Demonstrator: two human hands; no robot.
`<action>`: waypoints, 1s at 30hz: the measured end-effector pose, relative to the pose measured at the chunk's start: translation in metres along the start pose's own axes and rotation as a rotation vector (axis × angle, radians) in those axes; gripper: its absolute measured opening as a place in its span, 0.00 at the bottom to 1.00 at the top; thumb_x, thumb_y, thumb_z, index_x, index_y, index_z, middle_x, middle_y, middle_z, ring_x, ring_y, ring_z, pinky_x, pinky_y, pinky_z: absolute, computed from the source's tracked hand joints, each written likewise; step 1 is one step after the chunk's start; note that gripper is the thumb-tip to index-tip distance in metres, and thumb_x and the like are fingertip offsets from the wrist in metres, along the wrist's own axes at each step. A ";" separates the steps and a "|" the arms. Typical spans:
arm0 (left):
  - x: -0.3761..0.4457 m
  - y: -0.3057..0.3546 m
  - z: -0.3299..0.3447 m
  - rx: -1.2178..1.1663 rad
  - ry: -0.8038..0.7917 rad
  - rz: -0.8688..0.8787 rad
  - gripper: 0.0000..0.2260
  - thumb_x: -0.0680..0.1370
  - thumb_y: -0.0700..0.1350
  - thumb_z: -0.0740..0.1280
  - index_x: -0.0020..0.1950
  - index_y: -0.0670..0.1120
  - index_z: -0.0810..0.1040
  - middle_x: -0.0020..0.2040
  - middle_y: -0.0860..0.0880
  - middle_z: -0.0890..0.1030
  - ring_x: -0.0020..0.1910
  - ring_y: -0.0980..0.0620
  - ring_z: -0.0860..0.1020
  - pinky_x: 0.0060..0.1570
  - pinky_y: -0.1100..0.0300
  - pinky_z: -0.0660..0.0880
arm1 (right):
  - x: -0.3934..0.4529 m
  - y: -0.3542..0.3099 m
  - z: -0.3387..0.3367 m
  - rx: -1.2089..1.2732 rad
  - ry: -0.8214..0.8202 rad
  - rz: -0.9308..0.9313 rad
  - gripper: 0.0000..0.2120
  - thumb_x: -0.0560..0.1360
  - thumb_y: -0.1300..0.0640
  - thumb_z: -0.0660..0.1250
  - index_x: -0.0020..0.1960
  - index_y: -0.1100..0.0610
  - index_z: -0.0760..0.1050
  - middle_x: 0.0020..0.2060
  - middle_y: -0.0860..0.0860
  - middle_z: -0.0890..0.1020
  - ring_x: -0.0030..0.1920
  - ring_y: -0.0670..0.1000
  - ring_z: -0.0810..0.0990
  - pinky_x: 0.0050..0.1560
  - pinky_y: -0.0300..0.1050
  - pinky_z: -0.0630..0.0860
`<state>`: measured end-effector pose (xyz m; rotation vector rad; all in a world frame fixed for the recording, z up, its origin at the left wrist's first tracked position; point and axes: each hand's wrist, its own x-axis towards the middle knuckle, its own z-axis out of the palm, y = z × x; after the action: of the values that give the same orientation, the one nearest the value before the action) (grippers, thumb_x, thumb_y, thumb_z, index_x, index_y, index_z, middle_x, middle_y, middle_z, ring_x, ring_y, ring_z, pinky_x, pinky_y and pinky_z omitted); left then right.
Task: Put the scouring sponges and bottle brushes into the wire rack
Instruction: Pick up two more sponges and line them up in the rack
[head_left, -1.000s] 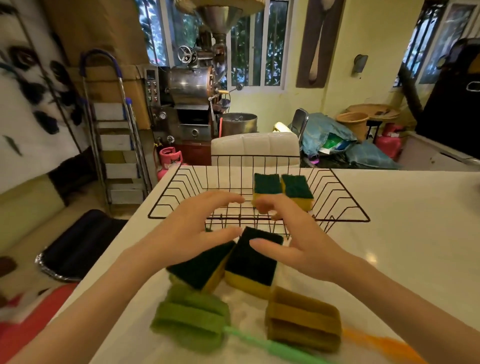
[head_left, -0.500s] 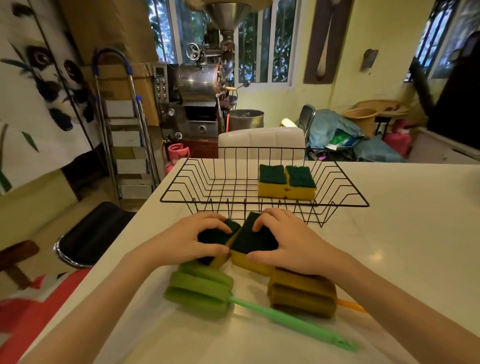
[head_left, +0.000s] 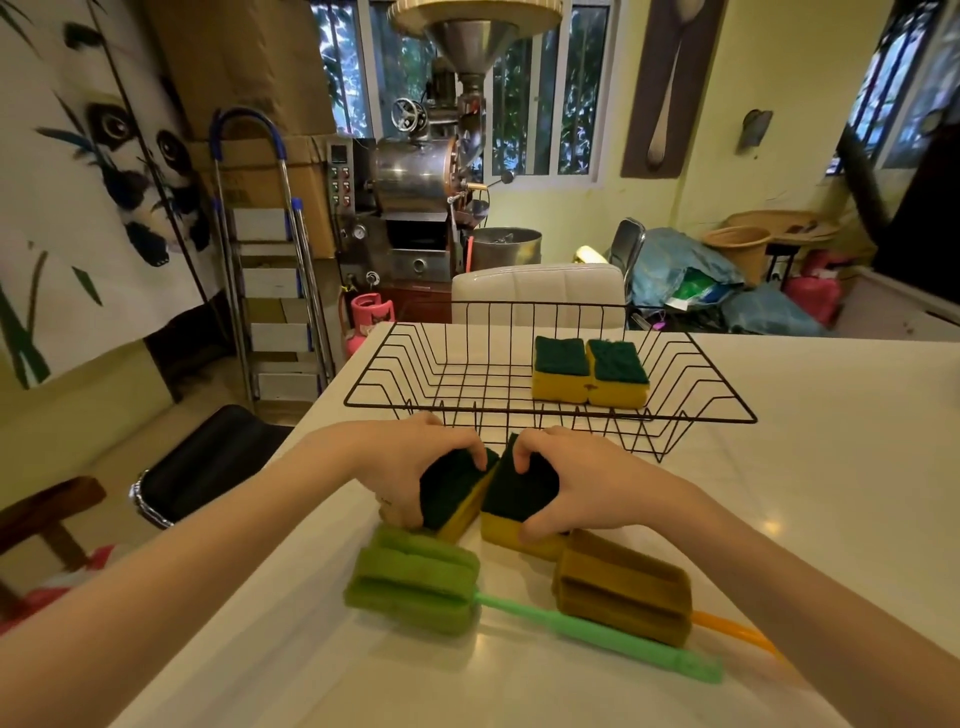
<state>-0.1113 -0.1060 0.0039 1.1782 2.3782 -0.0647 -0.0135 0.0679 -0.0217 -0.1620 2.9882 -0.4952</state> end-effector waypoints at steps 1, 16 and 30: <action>0.000 0.002 0.001 -0.005 0.029 0.008 0.34 0.63 0.40 0.74 0.63 0.59 0.61 0.62 0.48 0.64 0.58 0.49 0.62 0.54 0.55 0.72 | -0.001 0.000 0.000 0.003 0.006 -0.006 0.25 0.63 0.45 0.73 0.55 0.49 0.67 0.50 0.50 0.73 0.49 0.51 0.73 0.41 0.42 0.71; -0.035 -0.014 -0.015 -0.425 0.094 0.193 0.29 0.58 0.52 0.75 0.55 0.65 0.69 0.62 0.59 0.69 0.64 0.56 0.67 0.65 0.52 0.69 | -0.016 0.007 -0.025 0.466 -0.005 -0.108 0.18 0.58 0.48 0.72 0.45 0.44 0.70 0.52 0.46 0.74 0.55 0.48 0.73 0.47 0.41 0.74; -0.042 -0.022 -0.073 -0.643 0.397 0.277 0.34 0.47 0.60 0.78 0.51 0.69 0.72 0.50 0.73 0.74 0.52 0.72 0.73 0.43 0.75 0.75 | 0.012 0.020 -0.100 0.646 0.222 -0.182 0.17 0.63 0.56 0.76 0.46 0.47 0.72 0.54 0.45 0.75 0.58 0.47 0.74 0.52 0.38 0.73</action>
<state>-0.1356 -0.1329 0.0832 1.2425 2.2351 1.0277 -0.0401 0.1172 0.0651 -0.3350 2.8391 -1.5448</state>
